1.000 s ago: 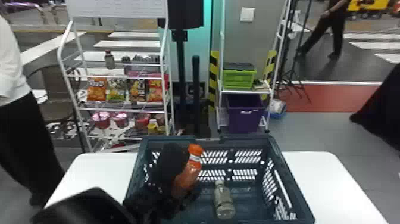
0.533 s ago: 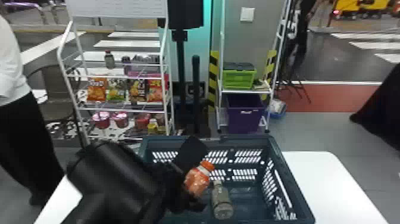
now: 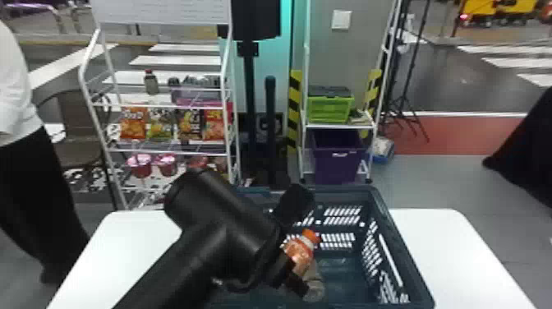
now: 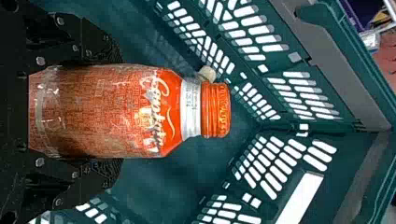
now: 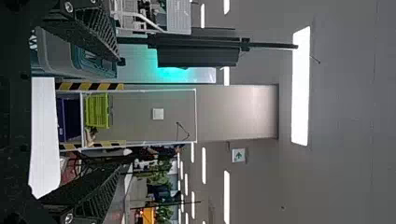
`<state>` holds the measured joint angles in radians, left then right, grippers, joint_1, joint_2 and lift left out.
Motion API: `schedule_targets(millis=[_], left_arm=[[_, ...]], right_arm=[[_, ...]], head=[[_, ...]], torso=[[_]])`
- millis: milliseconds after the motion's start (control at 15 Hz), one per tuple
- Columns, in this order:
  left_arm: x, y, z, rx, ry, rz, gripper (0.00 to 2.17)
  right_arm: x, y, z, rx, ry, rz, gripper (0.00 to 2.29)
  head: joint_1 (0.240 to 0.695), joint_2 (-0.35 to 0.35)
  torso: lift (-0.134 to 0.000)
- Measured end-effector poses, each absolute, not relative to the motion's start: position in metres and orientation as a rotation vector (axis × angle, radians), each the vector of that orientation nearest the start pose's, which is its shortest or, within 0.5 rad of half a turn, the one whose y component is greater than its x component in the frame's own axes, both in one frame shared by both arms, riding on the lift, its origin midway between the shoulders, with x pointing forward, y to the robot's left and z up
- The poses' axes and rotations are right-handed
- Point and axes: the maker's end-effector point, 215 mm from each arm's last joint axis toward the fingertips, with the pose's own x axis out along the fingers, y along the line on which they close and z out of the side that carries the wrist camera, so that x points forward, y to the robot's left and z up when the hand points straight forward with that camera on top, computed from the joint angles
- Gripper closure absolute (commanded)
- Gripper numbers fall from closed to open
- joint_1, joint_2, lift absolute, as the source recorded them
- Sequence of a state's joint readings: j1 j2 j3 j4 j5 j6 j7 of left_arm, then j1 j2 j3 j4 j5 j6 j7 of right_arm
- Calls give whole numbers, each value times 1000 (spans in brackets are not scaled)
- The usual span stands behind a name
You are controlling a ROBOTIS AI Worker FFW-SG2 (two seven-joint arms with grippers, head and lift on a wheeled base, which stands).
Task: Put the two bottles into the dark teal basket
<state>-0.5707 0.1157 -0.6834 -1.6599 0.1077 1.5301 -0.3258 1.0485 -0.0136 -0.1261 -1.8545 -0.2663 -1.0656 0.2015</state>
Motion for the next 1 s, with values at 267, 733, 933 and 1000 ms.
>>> schedule_targets(millis=[267,733,933,1000], left_arm=[[509,6,-424,480,1016,-649,687],[514,11,-423,490,1006,-623,63],[520,16,-413,488,967,-594,60],[525,22,-404,484,937,-570,60]], right_arm=[[196,-304,-291,2,-330,-54,83],[196,-308,-290,1,-335,-53,83],[196,-309,-290,2,-335,-54,83],[196,-309,-290,1,-334,-54,83]], head=[[499,0],[499,0],[499,0],[499,0]], torso=[[0],[0],[0],[0]])
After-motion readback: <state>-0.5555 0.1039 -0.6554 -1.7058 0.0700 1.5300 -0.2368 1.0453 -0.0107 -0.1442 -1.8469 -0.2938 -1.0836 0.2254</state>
